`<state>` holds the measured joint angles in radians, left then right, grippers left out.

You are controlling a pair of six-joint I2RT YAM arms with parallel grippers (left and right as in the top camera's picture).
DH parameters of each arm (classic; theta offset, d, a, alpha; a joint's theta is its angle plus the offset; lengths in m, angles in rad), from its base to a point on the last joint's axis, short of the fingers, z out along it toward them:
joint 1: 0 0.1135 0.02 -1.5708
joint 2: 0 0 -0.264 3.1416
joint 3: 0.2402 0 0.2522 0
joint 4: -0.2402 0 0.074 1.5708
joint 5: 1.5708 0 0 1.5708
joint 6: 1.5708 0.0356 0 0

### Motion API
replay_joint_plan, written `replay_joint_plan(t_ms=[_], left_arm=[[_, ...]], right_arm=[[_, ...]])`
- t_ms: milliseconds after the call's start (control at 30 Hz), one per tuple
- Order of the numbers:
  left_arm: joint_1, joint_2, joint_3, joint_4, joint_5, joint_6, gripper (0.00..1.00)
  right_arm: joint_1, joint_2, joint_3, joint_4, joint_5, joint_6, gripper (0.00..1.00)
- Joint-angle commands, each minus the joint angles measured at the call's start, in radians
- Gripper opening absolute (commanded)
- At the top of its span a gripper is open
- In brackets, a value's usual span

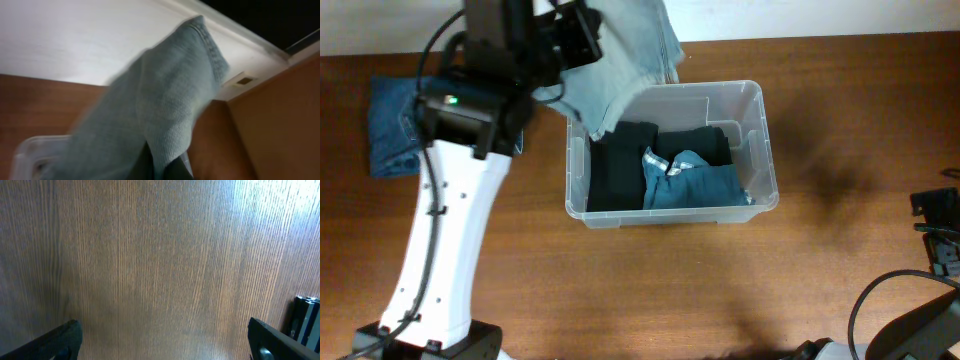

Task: Pack container
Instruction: 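Carry the light-blue jeans over the container with the left gripper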

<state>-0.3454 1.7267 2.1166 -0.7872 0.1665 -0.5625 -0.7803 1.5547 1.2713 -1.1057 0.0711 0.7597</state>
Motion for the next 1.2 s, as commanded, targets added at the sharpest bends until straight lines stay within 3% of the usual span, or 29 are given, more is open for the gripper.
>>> replay_joint_plan(t_ms=[0,333,500,867,1167], left_arm=[[-0.08,0.008,0.021,0.071,-0.052,-0.047,0.01],[-0.219,0.09,0.021,0.219,-0.051,-0.046,0.01],[-0.233,0.118,0.021,0.234,-0.051,-0.267,0.01],[-0.268,0.143,0.021,0.185,-0.052,-0.553,0.01],[-0.322,0.18,0.021,0.185,-0.053,-0.65,0.01]], right_arm=[[-0.005,-0.01,-0.002,0.0,0.013,0.008,0.98],[-0.005,-0.01,-0.002,0.0,0.013,0.008,0.98],[-0.005,-0.01,-0.002,0.0,0.013,0.008,0.98],[-0.005,-0.01,-0.002,0.0,0.013,0.008,0.98],[-0.005,-0.01,-0.002,0.0,0.013,0.008,0.98]])
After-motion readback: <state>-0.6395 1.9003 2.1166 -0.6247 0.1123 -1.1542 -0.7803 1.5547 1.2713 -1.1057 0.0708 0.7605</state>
